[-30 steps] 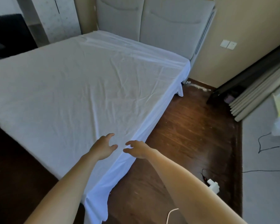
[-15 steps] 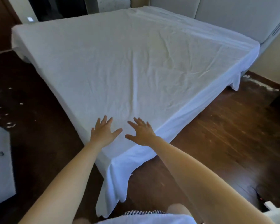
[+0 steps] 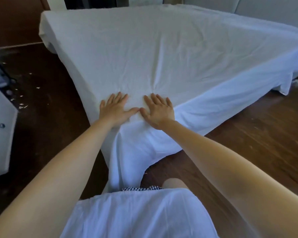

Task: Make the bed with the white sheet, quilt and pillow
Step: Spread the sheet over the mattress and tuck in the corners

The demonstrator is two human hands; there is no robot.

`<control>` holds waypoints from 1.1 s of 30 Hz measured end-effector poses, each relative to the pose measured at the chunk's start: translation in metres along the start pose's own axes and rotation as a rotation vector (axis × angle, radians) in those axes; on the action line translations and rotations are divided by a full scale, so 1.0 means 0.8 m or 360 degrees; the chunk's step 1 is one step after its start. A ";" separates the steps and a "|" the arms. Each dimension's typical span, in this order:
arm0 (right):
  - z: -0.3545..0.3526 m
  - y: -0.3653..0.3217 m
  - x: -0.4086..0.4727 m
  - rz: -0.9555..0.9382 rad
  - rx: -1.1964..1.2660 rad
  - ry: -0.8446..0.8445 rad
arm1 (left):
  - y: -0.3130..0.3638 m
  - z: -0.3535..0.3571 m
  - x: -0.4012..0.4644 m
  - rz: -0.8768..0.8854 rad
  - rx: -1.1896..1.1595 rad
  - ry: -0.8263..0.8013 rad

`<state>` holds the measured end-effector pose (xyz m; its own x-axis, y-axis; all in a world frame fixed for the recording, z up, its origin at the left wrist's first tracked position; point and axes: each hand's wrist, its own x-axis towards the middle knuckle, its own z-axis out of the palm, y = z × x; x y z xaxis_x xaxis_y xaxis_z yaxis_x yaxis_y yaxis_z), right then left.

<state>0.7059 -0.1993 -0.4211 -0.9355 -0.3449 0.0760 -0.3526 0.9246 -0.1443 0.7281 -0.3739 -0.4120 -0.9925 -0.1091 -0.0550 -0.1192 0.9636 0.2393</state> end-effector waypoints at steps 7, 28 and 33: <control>-0.006 -0.002 -0.008 0.0024 0.0003 -0.0002 | -0.005 0.012 -0.059 0.0068 -0.0312 0.0031; 0.067 0.016 -0.032 -0.0463 0.0486 0.0979 | -0.067 0.162 -0.157 -0.0750 -0.0766 -0.0277; 0.085 -0.012 -0.047 -0.0290 0.0847 0.1085 | -0.059 0.172 -0.158 -0.0530 -0.0821 -0.0629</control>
<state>0.7426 -0.2060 -0.4897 -0.7079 -0.1507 0.6901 -0.6167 0.6083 -0.4997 0.8626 -0.3722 -0.5501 -0.8291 -0.1861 -0.5273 -0.5074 0.6466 0.5696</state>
